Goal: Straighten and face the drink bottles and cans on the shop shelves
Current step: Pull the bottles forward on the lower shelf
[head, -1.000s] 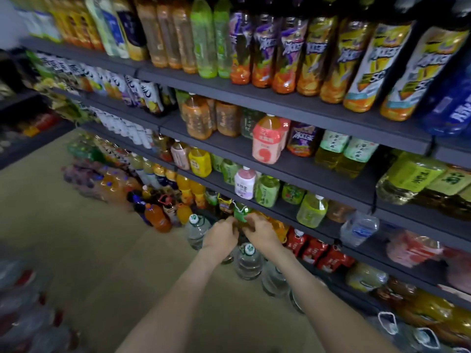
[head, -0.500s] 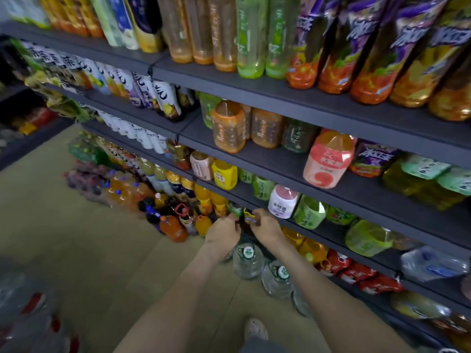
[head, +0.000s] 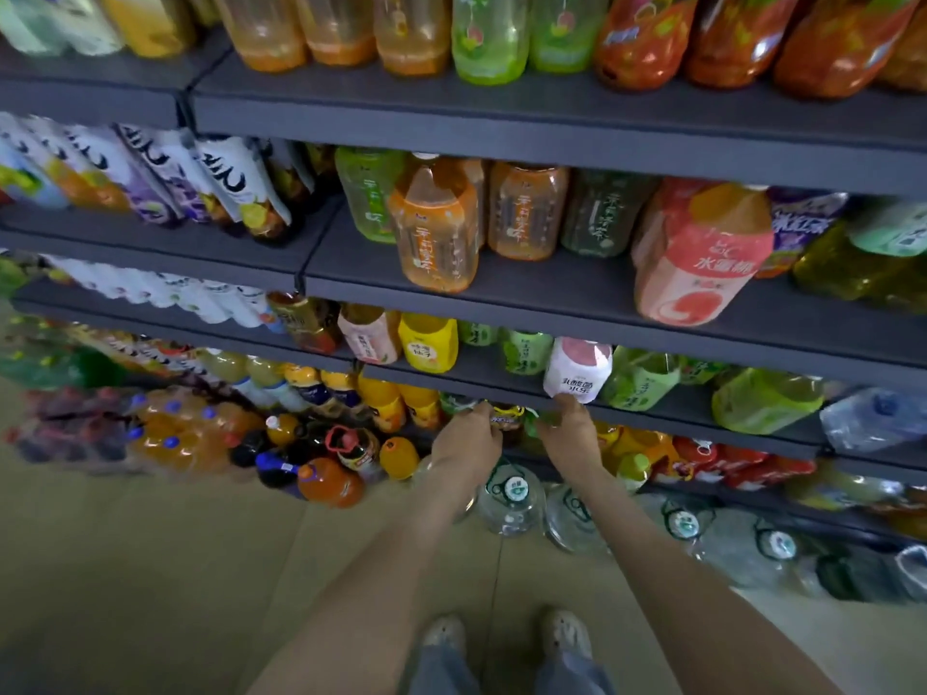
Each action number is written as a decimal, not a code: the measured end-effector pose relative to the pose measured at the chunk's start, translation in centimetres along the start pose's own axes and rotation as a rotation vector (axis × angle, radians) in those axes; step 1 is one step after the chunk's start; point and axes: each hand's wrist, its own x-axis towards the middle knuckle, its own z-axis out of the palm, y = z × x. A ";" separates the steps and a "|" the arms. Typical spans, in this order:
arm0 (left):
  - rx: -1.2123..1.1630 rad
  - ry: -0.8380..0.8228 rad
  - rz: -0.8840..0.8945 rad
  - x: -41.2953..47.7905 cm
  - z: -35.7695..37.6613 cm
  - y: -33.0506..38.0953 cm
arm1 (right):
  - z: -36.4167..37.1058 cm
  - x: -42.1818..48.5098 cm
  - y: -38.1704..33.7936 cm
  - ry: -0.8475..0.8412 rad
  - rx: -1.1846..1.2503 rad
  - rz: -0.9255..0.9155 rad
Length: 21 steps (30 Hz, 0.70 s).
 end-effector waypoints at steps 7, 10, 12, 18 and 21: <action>-0.052 0.033 -0.003 4.7 3.7 -3.1 | 2.7 3.7 3.5 0.236 0.131 0.082; -0.061 0.123 0.040 7.4 6.6 -2.8 | 2.9 6.1 6.2 0.450 0.226 0.074; -0.095 0.207 0.086 8.9 8.8 -1.8 | 2.4 7.6 7.9 0.584 0.252 0.059; -0.379 0.440 0.286 13.3 14.6 2.5 | 0.1 12.4 12.3 0.813 0.223 -0.119; -0.424 0.571 0.402 15.5 16.3 4.7 | -0.8 14.3 12.9 0.814 0.221 -0.190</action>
